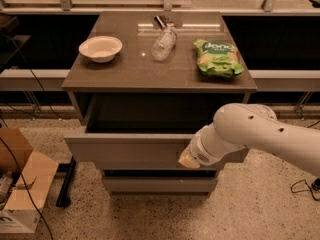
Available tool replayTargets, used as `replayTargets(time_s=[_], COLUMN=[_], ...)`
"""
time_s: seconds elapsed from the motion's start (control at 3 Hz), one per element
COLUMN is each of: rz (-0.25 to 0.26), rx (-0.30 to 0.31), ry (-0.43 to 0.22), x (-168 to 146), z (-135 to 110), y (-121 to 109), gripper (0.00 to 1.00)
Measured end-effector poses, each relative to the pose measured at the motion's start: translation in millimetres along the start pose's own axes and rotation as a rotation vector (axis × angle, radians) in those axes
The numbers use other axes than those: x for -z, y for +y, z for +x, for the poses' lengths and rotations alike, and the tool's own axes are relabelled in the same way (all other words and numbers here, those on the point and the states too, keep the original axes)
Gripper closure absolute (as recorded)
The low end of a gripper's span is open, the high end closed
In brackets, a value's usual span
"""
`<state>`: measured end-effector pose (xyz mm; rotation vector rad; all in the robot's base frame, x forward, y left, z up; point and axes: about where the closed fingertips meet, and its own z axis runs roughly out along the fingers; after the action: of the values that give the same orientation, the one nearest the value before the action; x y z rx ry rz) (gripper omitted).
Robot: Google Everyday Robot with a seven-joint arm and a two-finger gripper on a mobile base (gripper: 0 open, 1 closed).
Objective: Close top drawer
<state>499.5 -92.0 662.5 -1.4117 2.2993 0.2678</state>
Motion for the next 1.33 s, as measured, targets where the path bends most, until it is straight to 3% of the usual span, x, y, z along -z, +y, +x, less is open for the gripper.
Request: replayTargets(time_s=[0.33, 1.33], rz=[0.089, 0.181], rx=[0.008, -0.03], ry=[-0.04, -0.147], x=[-17, -43], z=[-16, -41], y=[-32, -91], gripper=[0.97, 0.28])
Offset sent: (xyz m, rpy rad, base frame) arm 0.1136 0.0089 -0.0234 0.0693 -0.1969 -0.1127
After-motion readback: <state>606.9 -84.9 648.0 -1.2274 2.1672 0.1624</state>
